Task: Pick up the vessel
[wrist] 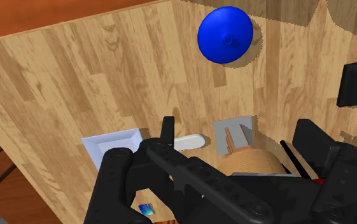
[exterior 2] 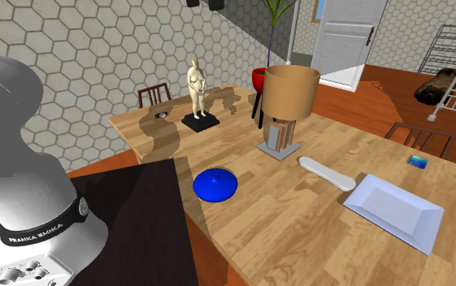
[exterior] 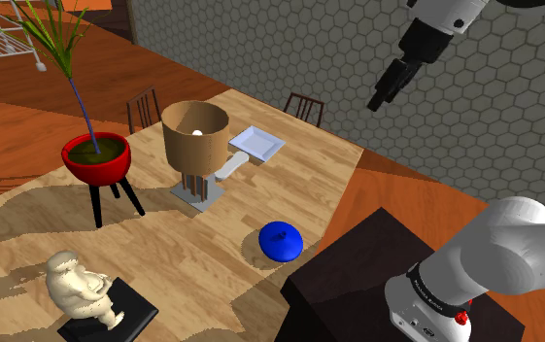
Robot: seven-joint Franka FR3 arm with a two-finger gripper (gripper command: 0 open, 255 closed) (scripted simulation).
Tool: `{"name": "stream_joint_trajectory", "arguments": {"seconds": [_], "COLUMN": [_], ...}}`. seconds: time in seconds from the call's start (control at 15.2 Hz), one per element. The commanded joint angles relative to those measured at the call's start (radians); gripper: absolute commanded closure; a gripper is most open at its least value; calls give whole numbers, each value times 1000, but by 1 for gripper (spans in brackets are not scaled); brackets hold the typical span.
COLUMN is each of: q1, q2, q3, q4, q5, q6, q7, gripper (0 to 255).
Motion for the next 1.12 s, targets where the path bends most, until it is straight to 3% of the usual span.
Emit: {"name": "stream_joint_trajectory", "arguments": {"seconds": [0.0,0.53,1.06], "q1": [0,23,44], "q2": [0,52,210], "q3": [0,85,179], "q4": [0,-210,-353], "q5": [0,27,50], "q6": [0,234,503], "q7": [0,54,119], "gripper": [0,0,0]}}
